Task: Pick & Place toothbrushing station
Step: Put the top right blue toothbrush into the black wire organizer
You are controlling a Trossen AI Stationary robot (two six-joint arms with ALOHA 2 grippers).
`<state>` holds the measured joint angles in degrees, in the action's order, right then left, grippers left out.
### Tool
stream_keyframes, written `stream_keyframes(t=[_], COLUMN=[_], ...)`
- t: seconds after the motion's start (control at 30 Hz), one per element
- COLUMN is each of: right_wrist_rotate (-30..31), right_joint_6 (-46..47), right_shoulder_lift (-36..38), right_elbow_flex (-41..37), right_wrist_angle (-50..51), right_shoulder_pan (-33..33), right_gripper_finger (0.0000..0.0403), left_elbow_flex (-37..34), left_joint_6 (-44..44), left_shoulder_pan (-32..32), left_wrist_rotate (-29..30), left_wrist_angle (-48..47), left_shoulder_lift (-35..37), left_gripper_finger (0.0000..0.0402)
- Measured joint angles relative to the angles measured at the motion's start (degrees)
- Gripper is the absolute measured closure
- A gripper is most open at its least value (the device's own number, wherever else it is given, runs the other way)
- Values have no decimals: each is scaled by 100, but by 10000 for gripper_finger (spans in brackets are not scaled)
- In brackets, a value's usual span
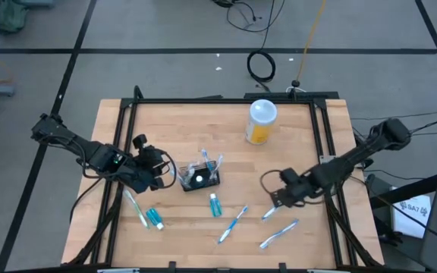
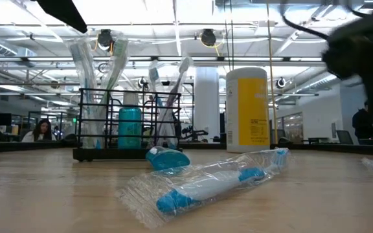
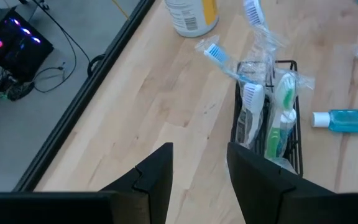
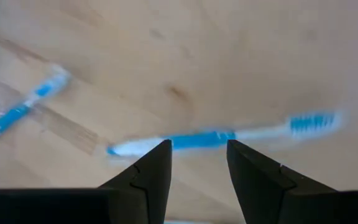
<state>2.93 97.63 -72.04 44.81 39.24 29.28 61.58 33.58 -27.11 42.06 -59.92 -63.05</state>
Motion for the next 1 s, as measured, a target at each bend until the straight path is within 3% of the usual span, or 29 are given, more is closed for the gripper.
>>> stream_keyframes(t=[0.17, 0.3, 0.5, 0.8, 1.0], right_wrist_rotate=[26, 28, 173, 616, 1059], right_joint_6=[1373, 1680, 2352, 1934, 1332], right_shoulder_lift=[226, 233, 242, 242, 235], right_elbow_flex=[-1020, -1391, -1510, -1506, -1517], right_wrist_angle=[-1070, -1722, -1657, -884, -760], right_shoulder_pan=[340, 428, 421, 412, 367], right_gripper_finger=[248, 248, 248, 249, 288], left_elbow_flex=[0, 0, 0, 0, 0], left_joint_6=[-24, -29, -31, -294, -343], left_shoulder_pan=[2, 11, 11, 11, 11], left_wrist_rotate=[137, 377, 629, 715, 713], left_wrist_angle=[7, 9, 15, 15, 15], left_shoulder_lift=[2, 1, 0, 0, 1], left_gripper_finger=[243, 243, 243, 243, 243])
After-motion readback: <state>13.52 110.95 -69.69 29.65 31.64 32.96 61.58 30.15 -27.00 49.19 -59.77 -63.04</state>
